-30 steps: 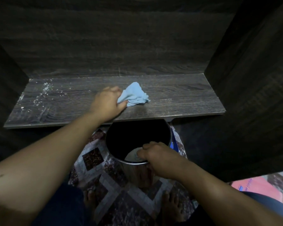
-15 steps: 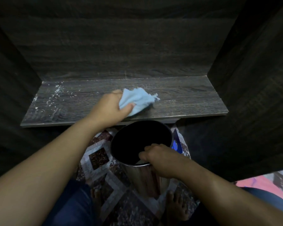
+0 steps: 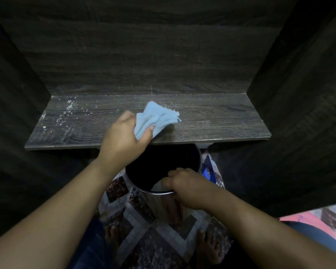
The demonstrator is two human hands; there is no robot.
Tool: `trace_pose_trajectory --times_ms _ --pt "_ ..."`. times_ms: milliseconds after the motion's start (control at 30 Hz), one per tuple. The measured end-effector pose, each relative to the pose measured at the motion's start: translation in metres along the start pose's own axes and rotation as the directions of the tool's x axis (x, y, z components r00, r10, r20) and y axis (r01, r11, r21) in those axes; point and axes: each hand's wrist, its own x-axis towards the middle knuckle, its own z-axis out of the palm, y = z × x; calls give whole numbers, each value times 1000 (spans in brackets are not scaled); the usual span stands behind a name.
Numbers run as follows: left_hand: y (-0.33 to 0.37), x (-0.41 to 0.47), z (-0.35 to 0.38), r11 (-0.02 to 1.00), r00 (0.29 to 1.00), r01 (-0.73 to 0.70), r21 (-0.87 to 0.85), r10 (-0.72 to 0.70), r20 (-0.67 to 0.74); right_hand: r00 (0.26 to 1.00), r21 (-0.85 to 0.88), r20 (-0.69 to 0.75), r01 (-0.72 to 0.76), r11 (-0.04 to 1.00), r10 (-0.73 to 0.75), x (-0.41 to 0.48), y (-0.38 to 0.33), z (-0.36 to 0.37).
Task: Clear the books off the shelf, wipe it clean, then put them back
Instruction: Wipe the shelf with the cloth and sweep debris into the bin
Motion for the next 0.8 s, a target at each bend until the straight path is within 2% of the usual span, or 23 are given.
trace_pose_trajectory --times_ms 33,67,133,167,200,233,367,433,600,733,800 --pt "0 1 -1 1000 999 -3 -5 2 -34 1000 8 -7 -1 1000 1 0 1 0" --pt "-3 0 -1 1000 1000 -8 5 8 -3 1000 10 -7 -5 1000 5 0 2 1" --pt "-13 -4 3 997 974 -48 59 34 222 1000 3 0 -14 1000 14 1 2 1" --pt "-18 -7 5 997 940 -66 38 50 338 1000 1 4 -14 1000 14 1 2 1" --pt "-22 -7 5 998 919 -60 -5 57 391 1000 1 5 -10 1000 10 3 1 0" --pt "-24 -5 3 998 918 -50 -31 58 392 1000 1 7 -7 1000 7 4 1 0" --pt "-32 11 -6 999 979 -39 3 38 199 1000 -13 -1 -17 1000 17 18 -1 -4" --pt "-40 17 -9 999 986 -44 -6 45 159 1000 -14 4 -27 1000 27 26 -2 -6" --pt "-76 54 -9 997 984 -72 35 65 168 999 -10 -1 -41 999 41 50 -4 -7" --pt "-95 91 -5 983 976 -172 64 161 147 999 20 -22 -45 999 46 62 -4 -2" --pt "-104 108 -1 945 959 -275 175 256 123 998 23 -21 -50 998 51 67 -3 1"
